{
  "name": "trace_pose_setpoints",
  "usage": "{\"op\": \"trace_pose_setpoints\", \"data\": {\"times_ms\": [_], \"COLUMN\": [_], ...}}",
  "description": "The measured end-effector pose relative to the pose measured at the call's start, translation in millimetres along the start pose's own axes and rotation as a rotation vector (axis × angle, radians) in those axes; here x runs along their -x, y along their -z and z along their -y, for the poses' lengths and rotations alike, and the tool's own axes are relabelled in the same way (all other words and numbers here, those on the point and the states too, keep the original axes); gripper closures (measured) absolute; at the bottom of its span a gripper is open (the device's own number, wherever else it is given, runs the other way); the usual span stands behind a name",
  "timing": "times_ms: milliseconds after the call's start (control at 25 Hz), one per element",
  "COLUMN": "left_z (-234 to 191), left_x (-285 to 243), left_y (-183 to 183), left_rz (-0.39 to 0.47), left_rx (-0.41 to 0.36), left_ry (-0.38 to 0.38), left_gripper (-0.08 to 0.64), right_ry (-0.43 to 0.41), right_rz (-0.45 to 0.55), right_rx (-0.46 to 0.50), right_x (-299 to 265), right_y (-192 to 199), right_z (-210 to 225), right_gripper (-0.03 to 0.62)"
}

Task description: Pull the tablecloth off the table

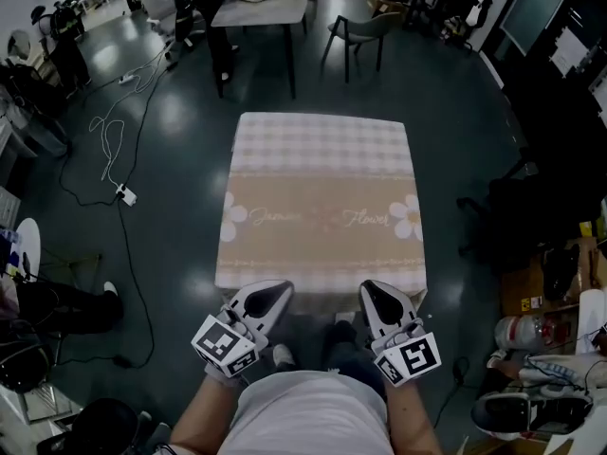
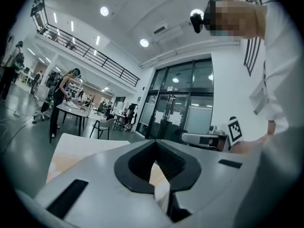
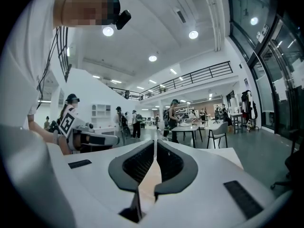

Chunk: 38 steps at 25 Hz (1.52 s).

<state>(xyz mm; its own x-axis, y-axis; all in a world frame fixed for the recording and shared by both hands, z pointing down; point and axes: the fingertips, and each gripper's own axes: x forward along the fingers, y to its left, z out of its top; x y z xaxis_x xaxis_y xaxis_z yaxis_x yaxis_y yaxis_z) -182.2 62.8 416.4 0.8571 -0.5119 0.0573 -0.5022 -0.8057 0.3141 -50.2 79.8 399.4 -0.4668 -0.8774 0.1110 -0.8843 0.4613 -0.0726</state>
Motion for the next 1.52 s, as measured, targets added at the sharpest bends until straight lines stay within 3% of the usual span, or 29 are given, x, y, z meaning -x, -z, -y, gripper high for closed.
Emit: {"op": "trace_pose_setpoints", "data": {"times_ms": [520, 800, 1120, 1520], "left_z": [-39.3, -53.8, -78.7, -176.1], "left_x": [-135.4, -168.1, -178.8, -193.1], "left_y": [-10.4, -6.6, -0.7, -8.8], "left_rz": [-0.028, -0.061, -0.115, -0.154], "left_rx": [0.004, -0.007, -0.030, -0.064], "left_ry": [-0.204, -0.371, -0.468, -0.488], "left_gripper": [0.548, 0.548, 0.548, 0.546], "right_ry": [-0.141, -0.191, -0.201, -0.156], "right_rz": [0.001, -0.004, -0.051, -0.149], "right_rx": [-0.060, -0.089, -0.117, -0.071], "right_x": [-51.1, -61.7, -84.6, -141.0], "right_y": [-10.1, -7.7, 3.6, 20.1], "right_z": [163.8, 235.5, 280.2, 307.9], "right_gripper": [0.560, 0.560, 0.560, 0.560]}}
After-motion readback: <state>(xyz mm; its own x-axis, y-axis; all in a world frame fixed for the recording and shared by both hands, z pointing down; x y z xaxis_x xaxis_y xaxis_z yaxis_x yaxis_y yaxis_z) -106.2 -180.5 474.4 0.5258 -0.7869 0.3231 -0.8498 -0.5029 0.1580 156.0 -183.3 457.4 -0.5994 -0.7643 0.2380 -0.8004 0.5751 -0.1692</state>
